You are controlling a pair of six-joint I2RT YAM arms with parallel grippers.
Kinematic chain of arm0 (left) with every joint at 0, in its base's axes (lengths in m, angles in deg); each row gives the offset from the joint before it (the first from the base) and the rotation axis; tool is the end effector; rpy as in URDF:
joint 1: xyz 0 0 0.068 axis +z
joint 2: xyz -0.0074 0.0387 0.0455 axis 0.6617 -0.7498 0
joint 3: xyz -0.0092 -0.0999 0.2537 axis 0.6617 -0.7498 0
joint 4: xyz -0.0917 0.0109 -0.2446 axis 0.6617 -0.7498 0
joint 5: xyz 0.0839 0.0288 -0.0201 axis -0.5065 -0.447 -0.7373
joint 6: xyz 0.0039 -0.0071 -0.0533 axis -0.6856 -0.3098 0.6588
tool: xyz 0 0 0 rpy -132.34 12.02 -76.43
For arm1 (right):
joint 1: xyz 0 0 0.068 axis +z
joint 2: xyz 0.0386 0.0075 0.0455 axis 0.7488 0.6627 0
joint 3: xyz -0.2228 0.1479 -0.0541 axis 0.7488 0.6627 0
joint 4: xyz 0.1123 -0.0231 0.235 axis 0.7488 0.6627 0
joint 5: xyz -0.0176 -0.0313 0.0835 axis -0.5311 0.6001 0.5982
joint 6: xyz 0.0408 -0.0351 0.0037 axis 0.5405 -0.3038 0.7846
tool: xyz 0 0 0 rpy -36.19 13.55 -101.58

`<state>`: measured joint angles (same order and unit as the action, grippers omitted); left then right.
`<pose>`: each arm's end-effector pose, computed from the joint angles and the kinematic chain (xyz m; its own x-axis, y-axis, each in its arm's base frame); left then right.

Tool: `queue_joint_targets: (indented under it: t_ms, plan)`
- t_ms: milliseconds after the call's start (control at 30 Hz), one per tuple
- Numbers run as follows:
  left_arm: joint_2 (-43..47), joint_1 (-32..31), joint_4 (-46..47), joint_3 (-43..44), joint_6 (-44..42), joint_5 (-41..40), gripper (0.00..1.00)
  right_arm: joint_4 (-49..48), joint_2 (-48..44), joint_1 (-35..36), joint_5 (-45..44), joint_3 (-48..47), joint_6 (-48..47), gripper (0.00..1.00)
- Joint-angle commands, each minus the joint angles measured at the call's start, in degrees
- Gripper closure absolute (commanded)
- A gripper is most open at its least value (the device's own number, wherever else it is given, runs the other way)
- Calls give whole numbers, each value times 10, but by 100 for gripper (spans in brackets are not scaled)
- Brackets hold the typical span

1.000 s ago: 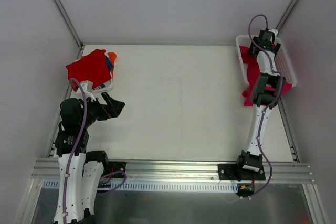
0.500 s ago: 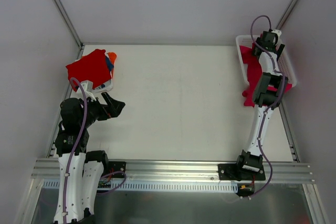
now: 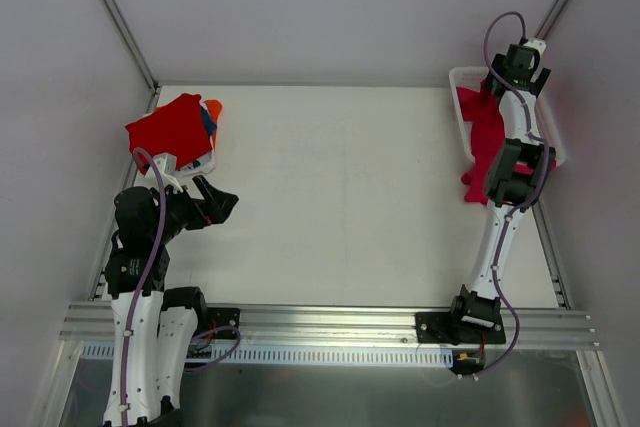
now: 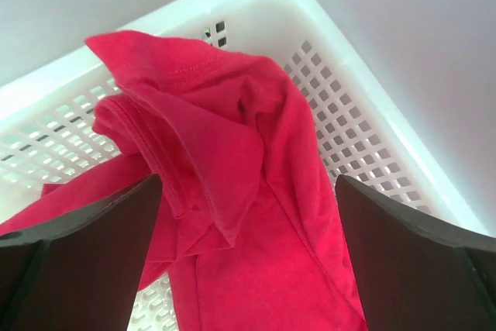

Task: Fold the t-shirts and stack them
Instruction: Grab crumpled tshirt from bin with the right arm

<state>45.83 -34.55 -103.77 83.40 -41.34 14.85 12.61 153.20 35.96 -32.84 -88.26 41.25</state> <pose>0.1177 -0.0024 0.3141 -0.3918 -0.3688 -0.8429 0.2070 0.8573 -0.4714 0.5592 -0.1375 0.2506 -0.4962 -0.0770 -0.8648 0.4339 0.8407 -0.3239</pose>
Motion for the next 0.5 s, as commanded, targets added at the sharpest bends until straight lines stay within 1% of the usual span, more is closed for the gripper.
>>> queue_joint_targets:
  t_ms: [0,467]
  plan:
    - [3,7,11,11,-9,11,1,-9,-51,1,2,3,3,1]
    - [0,7,13,11,-9,15,1,-13,-29,2,-17,3,-9,2]
